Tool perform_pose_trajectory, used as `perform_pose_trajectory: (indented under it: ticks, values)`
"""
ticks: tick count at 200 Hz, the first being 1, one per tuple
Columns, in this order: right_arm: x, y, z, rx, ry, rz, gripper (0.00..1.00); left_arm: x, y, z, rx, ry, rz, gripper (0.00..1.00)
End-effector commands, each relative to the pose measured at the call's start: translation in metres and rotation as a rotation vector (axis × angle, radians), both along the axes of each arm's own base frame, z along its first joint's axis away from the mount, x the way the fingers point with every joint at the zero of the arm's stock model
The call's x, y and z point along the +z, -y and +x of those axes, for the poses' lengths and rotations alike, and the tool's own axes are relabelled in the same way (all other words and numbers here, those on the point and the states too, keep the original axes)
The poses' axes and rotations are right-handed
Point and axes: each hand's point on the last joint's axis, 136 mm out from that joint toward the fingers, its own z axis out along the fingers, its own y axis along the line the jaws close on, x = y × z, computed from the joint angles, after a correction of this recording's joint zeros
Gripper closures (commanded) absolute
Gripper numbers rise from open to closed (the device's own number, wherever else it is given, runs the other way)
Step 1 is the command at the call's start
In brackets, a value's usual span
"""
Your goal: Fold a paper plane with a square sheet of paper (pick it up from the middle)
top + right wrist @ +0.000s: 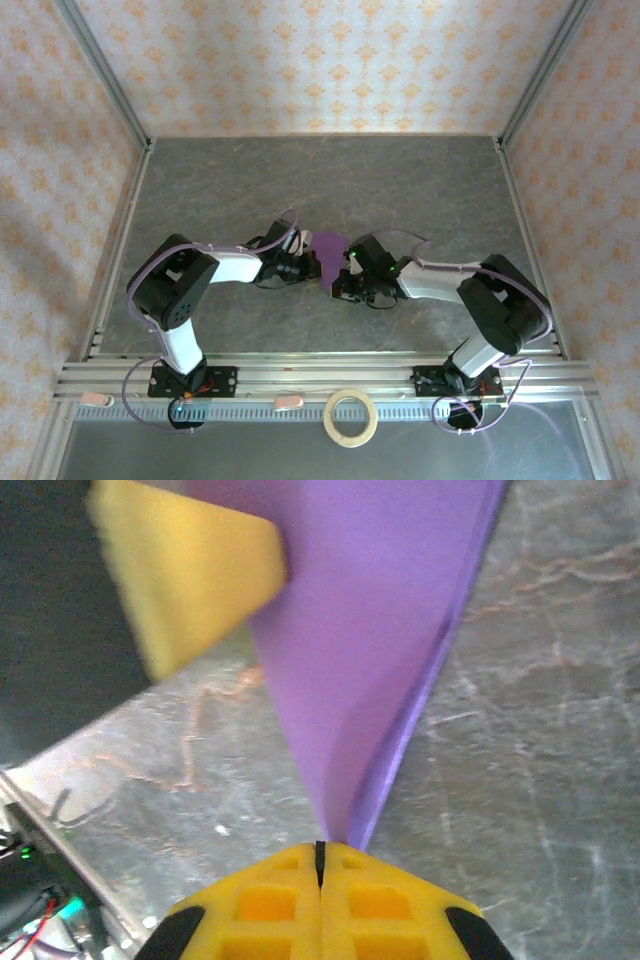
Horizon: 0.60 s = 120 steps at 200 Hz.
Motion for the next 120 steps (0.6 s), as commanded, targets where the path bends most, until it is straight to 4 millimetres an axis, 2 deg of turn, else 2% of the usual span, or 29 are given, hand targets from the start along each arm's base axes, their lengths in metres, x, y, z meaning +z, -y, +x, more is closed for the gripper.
perform_pose_trajectory:
  ticks: [1,11,25,46,61,92,120]
  values:
    - [0.029,-0.015,0.009,-0.027,0.033,0.088,1.00,-0.034,-0.022,-0.018,0.017,-0.075,0.130,1.00]
    - [0.032,-0.022,0.012,-0.026,0.035,0.107,1.00,-0.034,-0.022,-0.018,0.018,-0.074,0.128,1.00]
    - [0.026,-0.026,0.020,-0.038,0.033,0.088,1.00,-0.033,-0.022,-0.017,0.020,-0.073,0.126,1.00]
    - [0.007,-0.028,0.030,-0.069,0.020,0.041,1.00,-0.032,-0.021,-0.017,0.019,-0.070,0.123,1.00]
    - [-0.005,-0.029,0.030,-0.059,0.003,0.021,1.00,-0.033,-0.022,-0.018,0.019,-0.073,0.126,1.00]
    - [-0.035,-0.008,0.009,-0.051,-0.055,-0.074,1.00,-0.035,-0.023,-0.017,0.020,-0.073,0.130,1.00]
    - [-0.037,0.005,-0.013,-0.049,-0.087,-0.049,1.00,-0.037,-0.025,-0.017,0.030,-0.072,0.143,1.00]
